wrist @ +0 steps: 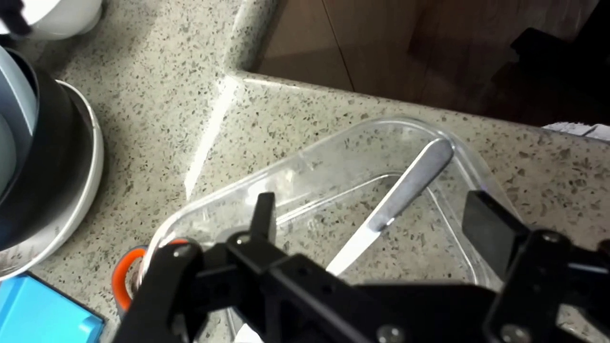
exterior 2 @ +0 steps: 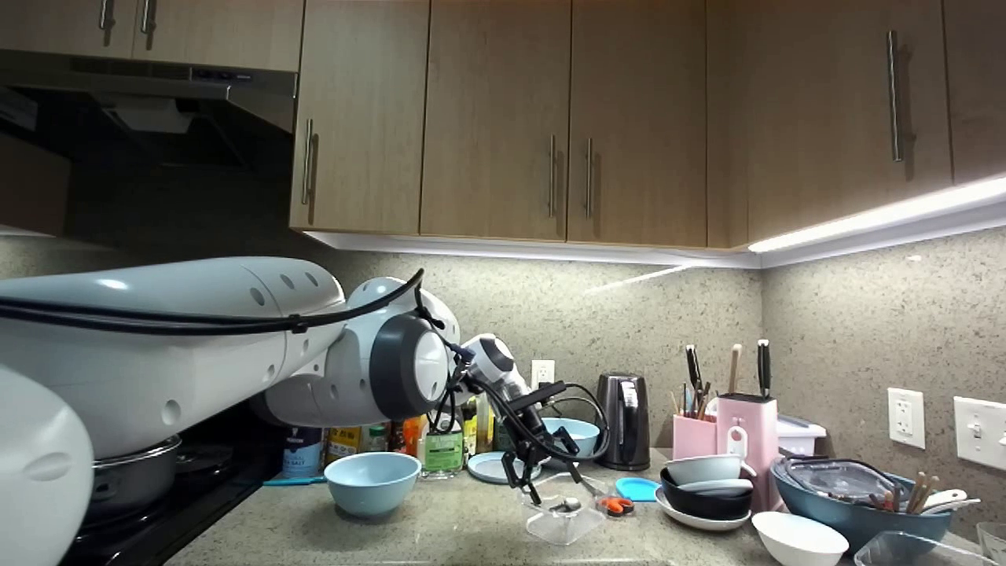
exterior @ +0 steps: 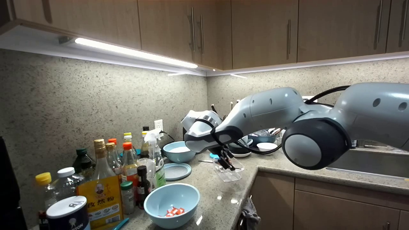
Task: Use the spoon to stir in the transparent bowl
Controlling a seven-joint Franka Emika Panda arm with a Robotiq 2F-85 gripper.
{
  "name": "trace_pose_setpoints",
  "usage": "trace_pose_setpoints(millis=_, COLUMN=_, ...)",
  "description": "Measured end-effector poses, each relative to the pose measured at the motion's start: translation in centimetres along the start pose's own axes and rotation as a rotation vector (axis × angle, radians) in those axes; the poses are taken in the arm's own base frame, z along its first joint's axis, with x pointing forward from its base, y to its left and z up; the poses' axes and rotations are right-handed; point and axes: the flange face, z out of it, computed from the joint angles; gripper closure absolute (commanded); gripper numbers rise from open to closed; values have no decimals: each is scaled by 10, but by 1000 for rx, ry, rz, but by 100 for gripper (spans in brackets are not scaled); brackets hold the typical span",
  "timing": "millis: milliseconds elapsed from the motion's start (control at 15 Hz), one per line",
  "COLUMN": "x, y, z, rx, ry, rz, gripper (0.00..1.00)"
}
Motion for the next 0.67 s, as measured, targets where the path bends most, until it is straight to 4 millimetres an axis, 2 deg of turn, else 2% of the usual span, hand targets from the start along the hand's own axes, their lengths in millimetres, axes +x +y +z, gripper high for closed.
trace_pose_setpoints(millis=333, x=7, y=-7, z=7, rx=-1, ry=-13, rz=-12, gripper=0)
trace_pose_setpoints(millis=667, x=-1, y=2, z=13, rx=10, ry=-20, rz=5, gripper=2)
